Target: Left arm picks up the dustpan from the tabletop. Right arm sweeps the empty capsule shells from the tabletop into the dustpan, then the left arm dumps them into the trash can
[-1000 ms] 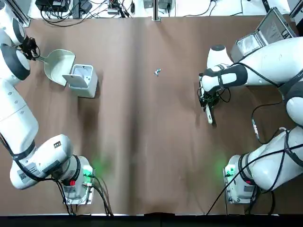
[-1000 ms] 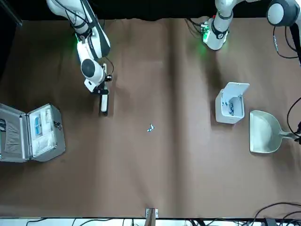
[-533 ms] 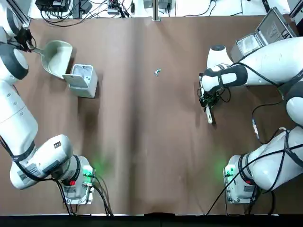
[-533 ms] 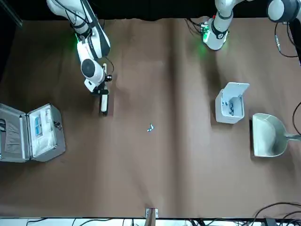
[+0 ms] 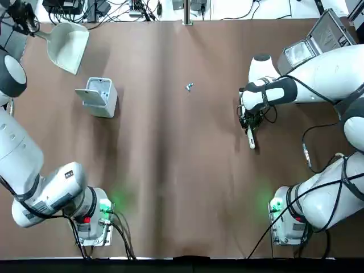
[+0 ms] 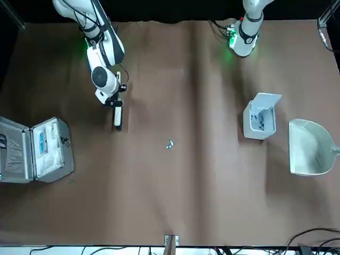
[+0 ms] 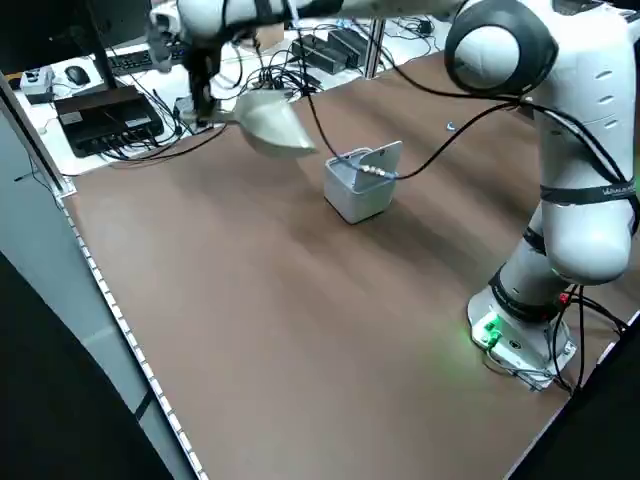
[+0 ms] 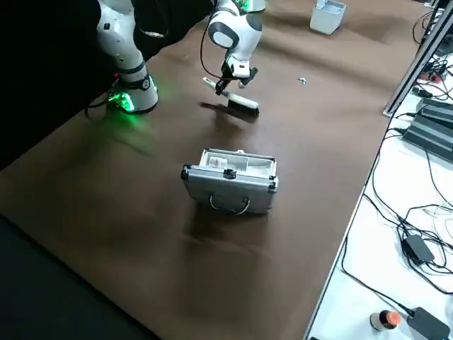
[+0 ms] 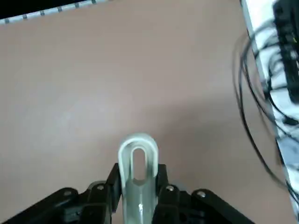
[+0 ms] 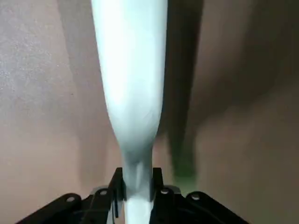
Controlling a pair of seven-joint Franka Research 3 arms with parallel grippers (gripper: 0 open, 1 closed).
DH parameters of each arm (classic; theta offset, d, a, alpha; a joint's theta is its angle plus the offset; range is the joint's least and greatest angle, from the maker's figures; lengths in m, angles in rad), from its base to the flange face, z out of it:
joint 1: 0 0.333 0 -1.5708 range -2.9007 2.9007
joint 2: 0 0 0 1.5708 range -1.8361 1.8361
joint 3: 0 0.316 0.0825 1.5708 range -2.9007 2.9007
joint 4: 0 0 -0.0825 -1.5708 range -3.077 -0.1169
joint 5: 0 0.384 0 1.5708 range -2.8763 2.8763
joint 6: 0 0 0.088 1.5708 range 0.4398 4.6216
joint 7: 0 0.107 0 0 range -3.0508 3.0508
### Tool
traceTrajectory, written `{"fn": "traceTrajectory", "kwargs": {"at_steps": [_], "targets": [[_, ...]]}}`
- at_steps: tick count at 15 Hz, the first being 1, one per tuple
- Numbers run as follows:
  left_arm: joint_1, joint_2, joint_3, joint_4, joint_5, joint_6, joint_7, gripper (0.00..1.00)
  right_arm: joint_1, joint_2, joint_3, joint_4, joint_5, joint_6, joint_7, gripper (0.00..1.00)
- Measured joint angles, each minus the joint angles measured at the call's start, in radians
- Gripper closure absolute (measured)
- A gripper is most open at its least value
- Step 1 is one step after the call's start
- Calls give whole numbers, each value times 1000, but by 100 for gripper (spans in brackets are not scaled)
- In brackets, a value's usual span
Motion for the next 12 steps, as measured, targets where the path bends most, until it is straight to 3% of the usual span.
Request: {"fn": "traceTrajectory", "kwargs": {"at_steps": [3, 6, 12], "targets": [[-107, -56, -7, -40, 27, -54, -100, 67, 0, 0, 0, 0, 0, 0, 0, 72], [-251, -98, -10, -122, 122, -65, -299, 67, 0, 0, 0, 0, 0, 0, 0, 74], [-479, -106, -10, -204, 225, -122, -658, 67, 0, 0, 0, 7, 0, -2, 0, 74]]}}
